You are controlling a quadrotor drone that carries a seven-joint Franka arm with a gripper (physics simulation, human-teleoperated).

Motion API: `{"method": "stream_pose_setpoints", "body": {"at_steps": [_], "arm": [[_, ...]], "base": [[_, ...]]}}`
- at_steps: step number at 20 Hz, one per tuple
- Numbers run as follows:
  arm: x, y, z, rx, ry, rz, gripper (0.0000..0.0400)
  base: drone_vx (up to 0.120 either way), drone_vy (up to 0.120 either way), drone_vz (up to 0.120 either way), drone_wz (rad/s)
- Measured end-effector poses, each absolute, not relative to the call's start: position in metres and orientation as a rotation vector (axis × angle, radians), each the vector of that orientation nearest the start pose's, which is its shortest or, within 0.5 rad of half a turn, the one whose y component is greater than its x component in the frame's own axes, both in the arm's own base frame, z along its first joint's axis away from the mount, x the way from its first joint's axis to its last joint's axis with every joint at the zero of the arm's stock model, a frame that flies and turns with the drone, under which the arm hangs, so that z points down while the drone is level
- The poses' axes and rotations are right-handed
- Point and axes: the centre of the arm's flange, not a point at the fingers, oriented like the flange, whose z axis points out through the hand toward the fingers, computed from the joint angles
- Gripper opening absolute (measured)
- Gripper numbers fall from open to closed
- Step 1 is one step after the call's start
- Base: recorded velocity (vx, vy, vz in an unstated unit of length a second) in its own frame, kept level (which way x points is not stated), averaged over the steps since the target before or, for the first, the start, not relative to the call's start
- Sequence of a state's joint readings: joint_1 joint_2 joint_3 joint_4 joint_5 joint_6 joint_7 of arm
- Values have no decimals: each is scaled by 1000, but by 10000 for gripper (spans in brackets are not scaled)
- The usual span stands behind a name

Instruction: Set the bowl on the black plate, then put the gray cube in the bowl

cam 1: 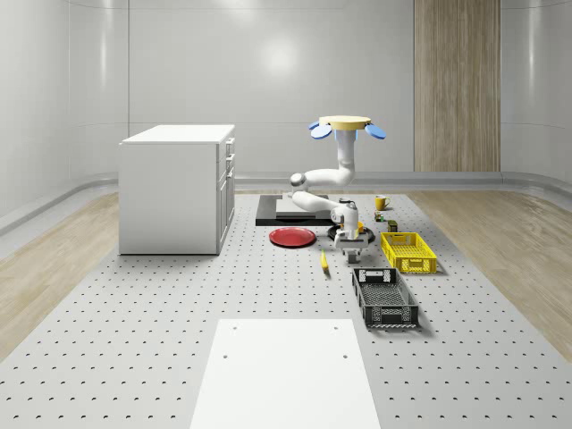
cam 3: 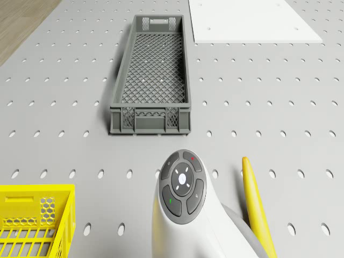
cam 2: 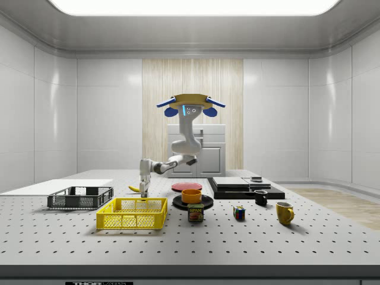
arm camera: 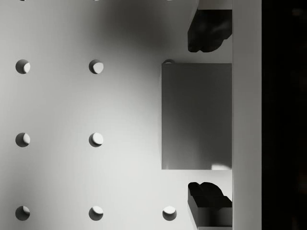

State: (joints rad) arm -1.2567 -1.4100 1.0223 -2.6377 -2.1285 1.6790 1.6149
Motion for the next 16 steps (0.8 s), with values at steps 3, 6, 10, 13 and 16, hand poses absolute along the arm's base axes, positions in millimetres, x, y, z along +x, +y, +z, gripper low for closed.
{"method": "stream_pose_setpoints", "body": {"at_steps": [3,6,10,13,16], "arm": [[338,16,624,0,-2,786,400],[339,16,627,0,-2,786,327],[339,16,630,0,-2,786,278],[339,16,630,0,-2,786,263],[339,16,627,0,-2,786,256]], "base": [[0,0,0,0],[0,0,0,0],[0,0,0,0],[0,0,0,0],[0,0,0,0]]}}
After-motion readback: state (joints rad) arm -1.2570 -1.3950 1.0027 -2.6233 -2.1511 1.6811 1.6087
